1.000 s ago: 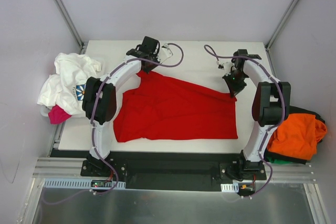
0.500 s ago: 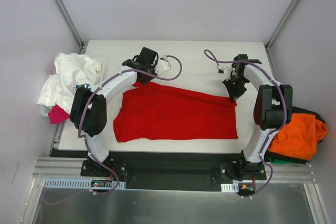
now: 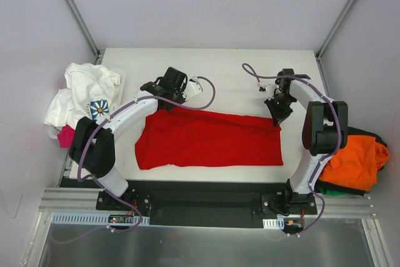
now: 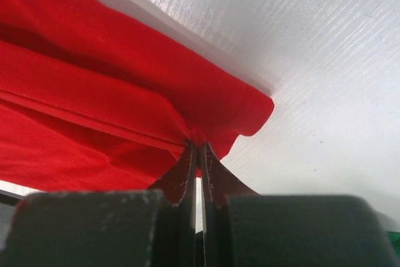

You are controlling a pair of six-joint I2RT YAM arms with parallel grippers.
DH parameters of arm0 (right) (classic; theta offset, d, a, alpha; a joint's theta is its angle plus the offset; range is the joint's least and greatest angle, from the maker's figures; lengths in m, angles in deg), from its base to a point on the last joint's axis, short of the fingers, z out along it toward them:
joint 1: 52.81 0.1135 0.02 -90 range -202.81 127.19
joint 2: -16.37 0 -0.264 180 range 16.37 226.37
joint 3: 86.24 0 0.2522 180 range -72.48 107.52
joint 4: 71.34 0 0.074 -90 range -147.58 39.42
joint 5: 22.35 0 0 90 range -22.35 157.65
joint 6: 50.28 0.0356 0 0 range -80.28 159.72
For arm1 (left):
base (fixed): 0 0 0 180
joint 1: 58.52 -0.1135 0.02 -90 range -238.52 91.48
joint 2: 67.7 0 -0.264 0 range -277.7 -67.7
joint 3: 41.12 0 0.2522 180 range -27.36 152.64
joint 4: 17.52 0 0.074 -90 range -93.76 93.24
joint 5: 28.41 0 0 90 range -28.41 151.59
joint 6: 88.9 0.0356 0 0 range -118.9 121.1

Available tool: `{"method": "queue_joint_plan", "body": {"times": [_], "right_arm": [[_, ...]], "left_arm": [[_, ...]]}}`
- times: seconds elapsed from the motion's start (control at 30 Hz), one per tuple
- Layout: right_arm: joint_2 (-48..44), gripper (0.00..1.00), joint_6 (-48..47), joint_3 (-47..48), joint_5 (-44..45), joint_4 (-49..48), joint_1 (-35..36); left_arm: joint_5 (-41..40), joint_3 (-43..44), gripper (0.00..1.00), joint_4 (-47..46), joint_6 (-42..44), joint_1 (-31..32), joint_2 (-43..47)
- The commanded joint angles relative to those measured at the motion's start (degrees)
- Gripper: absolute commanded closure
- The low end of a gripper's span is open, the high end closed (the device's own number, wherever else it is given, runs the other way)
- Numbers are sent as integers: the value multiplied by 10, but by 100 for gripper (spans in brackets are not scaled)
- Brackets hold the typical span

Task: Fold and stack the t-shirts
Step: Fold the other side of the tshirt into a rectangle

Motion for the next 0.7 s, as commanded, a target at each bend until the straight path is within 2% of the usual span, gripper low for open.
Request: {"method": "queue_joint_plan", "body": {"times": [0.0,0.67], "right_arm": [[-30,99,-10,-5,-1,0,0],[-85,99,-12,-45,-8,19,0]], "left_arm": [[-23,-18,100,5,-8,2,27],[-33,-75,100,11,-15,13,87]]}}
